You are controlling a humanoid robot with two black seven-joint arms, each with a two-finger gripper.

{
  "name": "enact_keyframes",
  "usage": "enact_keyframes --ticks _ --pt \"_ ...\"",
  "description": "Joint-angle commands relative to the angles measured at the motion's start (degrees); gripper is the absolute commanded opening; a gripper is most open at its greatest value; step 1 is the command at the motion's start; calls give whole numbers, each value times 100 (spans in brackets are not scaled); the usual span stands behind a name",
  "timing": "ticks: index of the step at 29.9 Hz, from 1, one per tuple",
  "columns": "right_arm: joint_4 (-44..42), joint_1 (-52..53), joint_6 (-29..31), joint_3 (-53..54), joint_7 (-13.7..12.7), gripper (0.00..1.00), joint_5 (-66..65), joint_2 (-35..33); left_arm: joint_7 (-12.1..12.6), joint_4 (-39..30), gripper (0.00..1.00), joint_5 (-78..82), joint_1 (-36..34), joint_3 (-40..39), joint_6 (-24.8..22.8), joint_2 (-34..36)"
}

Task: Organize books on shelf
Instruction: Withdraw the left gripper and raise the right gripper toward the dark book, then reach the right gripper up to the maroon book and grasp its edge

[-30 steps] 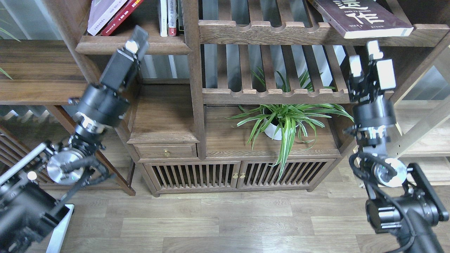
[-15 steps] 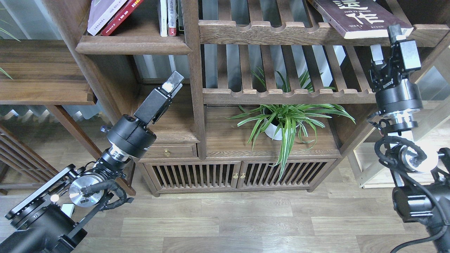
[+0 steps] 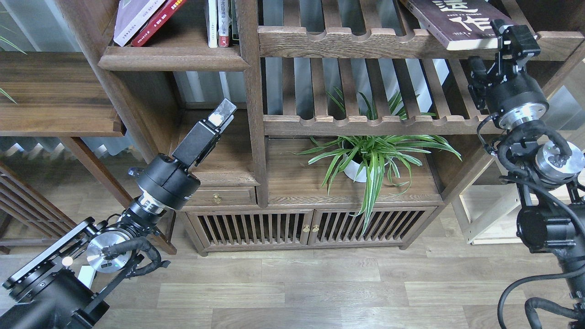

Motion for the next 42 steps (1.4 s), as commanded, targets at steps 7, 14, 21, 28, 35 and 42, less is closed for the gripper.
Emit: enact_keyframes --ticks 7,14,21,28,35,42 --pt "-184 242 -150 11 -10 71 0 4 43 35 98 0 10 20 0 27" --pt "-272 330 -230 -15 -141 71 0 13 43 35 98 8 10 20 0 36" --pt "-421 427 -238 -51 -247 59 0 31 69 44 98 9 10 -24 0 80" --pt "-545 559 -414 -68 -247 54 -26 22 69 53 99 0 71 -24 0 124" --pt "-720 726 -432 -77 -256 51 -35 22 69 62 99 0 80 -33 0 124" --pt "-738 761 -432 -112 -309 37 -35 57 60 62 99 0 80 -50 0 124"
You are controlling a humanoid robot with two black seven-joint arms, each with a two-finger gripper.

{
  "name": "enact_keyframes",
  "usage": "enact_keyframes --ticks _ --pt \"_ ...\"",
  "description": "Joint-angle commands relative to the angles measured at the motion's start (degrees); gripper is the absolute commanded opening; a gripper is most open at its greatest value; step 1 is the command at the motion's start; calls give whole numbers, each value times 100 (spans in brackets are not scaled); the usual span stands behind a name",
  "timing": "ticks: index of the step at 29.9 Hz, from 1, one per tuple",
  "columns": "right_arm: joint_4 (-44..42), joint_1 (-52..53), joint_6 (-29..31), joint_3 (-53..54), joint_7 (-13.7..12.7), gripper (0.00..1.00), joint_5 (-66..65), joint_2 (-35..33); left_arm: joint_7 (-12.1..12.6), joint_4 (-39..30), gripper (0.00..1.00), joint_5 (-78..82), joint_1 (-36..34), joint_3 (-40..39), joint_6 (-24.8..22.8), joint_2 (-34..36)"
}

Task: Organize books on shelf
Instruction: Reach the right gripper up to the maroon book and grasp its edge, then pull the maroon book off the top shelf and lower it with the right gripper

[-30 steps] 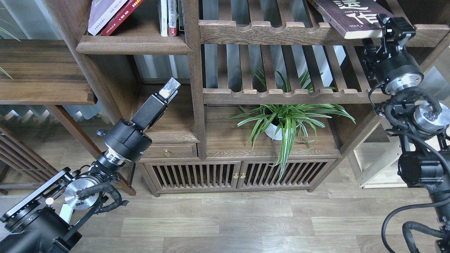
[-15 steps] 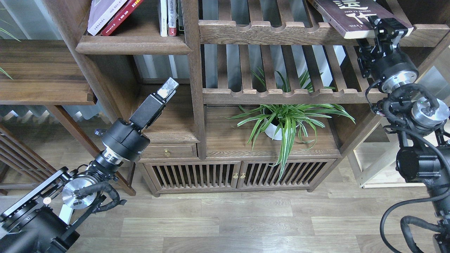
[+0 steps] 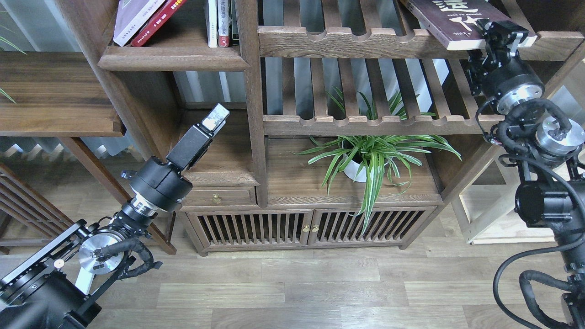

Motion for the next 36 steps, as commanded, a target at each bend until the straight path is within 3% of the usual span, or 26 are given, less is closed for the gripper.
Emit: enact_keyframes --ticks 1,7,22,29,36 --pt "-10 12 0 -11 -13 34 0 31 -8 -7 99 0 9 -13 0 0" --pt "-10 39 9 -2 -21 5 9 66 -8 -16 99 0 17 -31 0 79" --pt "394 4 176 411 -13 4 350 171 -69 37 98 -53 167 13 0 17" --pt "1027 -645 1140 446 -39 4 923 93 -95 143 98 -167 167 22 0 -27" --pt "1107 -1489 2906 280 -505 4 949 101 -95 213 98 -167 167 13 0 -18"
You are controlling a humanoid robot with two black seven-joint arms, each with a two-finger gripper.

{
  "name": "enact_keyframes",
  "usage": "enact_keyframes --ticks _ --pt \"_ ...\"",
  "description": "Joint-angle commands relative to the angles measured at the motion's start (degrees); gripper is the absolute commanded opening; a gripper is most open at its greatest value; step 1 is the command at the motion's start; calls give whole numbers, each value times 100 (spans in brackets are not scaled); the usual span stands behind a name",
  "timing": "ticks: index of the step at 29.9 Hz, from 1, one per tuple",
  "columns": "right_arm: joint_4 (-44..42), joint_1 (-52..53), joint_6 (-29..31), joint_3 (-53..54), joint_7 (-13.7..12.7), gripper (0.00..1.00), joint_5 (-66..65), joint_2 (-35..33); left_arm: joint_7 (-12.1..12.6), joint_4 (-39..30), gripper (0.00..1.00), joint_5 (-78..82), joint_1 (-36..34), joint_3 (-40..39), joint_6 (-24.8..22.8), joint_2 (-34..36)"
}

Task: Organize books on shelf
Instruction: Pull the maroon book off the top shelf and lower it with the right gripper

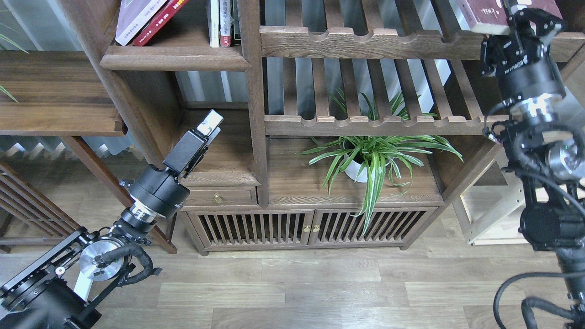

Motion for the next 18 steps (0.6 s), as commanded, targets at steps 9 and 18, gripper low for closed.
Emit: enact_keyframes --ticks 9,18 --pt "39 -1095 1812 -541 -115 6 6 71 -7 195 98 -9 -27 -100 0 10" --pt "48 -1799 1812 -813 -106 6 -73 133 54 398 98 -210 -159 -57 0 -236"
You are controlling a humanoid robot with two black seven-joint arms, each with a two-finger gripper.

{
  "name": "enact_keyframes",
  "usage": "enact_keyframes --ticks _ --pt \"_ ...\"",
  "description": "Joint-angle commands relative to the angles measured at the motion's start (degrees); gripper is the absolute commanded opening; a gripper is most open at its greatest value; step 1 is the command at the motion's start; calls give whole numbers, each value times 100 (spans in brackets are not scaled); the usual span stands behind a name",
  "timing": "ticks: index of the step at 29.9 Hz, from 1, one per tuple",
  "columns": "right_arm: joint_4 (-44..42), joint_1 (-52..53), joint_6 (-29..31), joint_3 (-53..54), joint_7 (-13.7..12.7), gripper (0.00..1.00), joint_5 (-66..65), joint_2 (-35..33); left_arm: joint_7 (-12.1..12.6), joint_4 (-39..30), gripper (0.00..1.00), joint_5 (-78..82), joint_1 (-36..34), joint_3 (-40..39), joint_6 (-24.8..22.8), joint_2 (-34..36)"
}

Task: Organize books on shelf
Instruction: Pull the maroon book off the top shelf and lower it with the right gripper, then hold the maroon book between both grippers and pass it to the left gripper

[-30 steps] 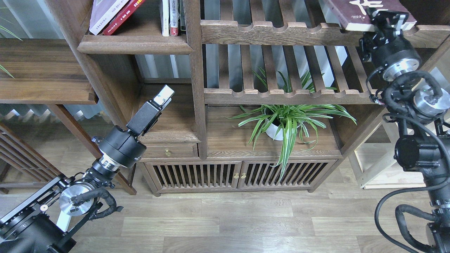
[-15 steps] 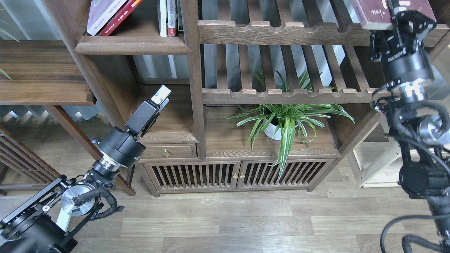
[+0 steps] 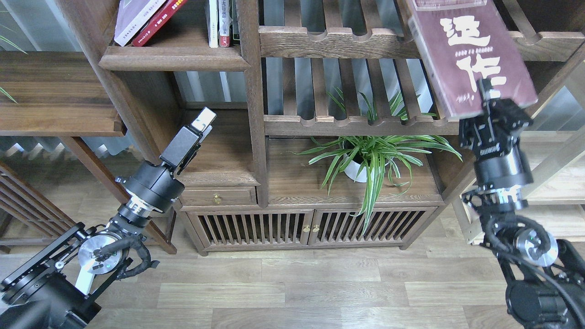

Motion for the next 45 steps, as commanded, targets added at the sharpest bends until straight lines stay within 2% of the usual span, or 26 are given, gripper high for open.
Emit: enact_keyframes --ticks 1,9,12,15,18,25,31,38,45 --pt "4 -111 -1 -122 -5 6 -50 3 56 17 98 -309 -8 58 0 -189" --pt "22 -138 -1 -1097 4 5 -559 239 73 140 98 -574 -184 93 0 -672" --pt "22 -138 -1 -1362 12 5 -796 713 82 368 98 -574 -325 102 0 -874" --pt "22 -129 -1 -1423 4 5 -1007 1153 161 579 98 -565 -316 259 0 -884" --pt "22 -146 -1 -1738 4 5 -1385 1347 354 799 98 -583 -281 514 0 -884" --pt "22 -181 -1 -2232 4 5 -1666 1778 381 826 98 -600 -228 725 0 -884" --pt "13 -190 -1 -2575 4 5 -1808 1822 434 747 98 -609 -176 963 0 -796" --pt "5 -225 -1 -2698 -5 6 -1904 1875 776 685 94 -609 -44 963 0 -690" --pt "-22 -304 -1 -2698 -23 9 -1922 1857 777 685 93 -627 -8 937 0 -682"
